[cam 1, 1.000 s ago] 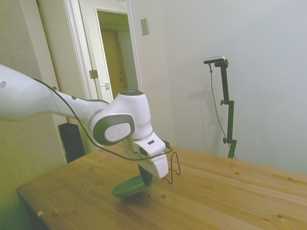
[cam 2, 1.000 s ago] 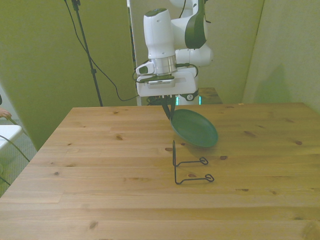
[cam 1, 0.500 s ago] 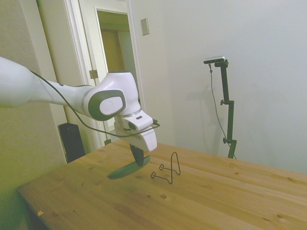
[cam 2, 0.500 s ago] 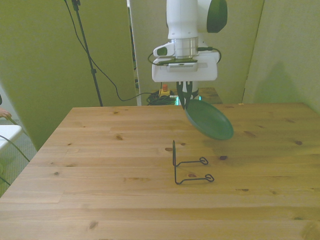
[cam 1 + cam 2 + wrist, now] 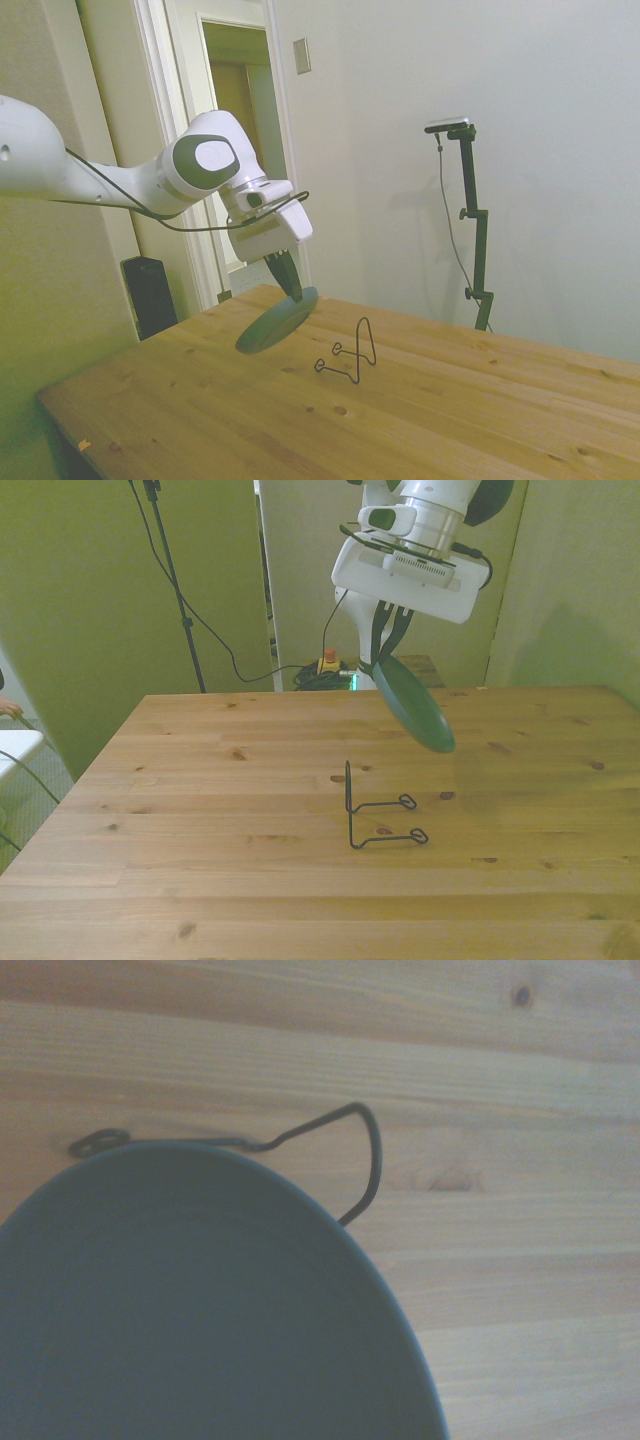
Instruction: Load the plate
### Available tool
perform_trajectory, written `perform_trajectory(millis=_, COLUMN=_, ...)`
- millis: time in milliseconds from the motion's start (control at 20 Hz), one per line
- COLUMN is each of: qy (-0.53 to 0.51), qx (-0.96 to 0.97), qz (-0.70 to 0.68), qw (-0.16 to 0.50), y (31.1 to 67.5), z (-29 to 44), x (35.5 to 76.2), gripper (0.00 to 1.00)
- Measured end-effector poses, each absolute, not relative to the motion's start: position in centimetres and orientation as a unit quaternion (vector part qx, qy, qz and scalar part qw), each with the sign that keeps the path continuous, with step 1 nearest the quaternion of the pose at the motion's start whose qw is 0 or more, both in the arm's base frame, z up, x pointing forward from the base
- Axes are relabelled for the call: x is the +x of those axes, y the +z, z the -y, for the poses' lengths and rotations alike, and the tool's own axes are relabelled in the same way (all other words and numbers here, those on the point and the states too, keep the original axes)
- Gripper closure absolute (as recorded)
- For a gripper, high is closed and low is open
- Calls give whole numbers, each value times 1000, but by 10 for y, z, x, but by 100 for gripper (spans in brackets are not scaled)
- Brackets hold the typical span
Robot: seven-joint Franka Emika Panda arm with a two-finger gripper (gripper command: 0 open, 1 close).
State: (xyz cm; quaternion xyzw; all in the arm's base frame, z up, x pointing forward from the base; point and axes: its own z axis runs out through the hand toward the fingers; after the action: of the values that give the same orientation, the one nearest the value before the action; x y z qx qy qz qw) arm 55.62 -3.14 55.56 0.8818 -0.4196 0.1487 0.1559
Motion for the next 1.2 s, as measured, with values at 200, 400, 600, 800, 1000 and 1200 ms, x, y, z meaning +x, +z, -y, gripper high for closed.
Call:
perform_trajectory(millis=200, qy=184, qx=870, qz=411, qw=204, y=549, z=18, x=576, gripper=100)
perform_trajectory(millis=400, qy=213, qx=860, qz=400, qw=235, y=540, z=-7, x=591, gripper=100)
perform_trajectory(millis=600, qy=231, qx=848, qz=398, qw=262, y=542, z=-26, x=608, gripper=100)
perform_trajectory(millis=800, qy=238, qx=836, qz=401, qw=290, y=547, z=-20, x=622, gripper=100)
perform_trajectory(millis=1000, qy=241, qx=825, qz=400, qw=318, y=543, z=-6, x=629, gripper=100)
perform_trajectory(millis=1200, qy=244, qx=819, qz=393, qw=340, y=534, z=3, x=634, gripper=100)
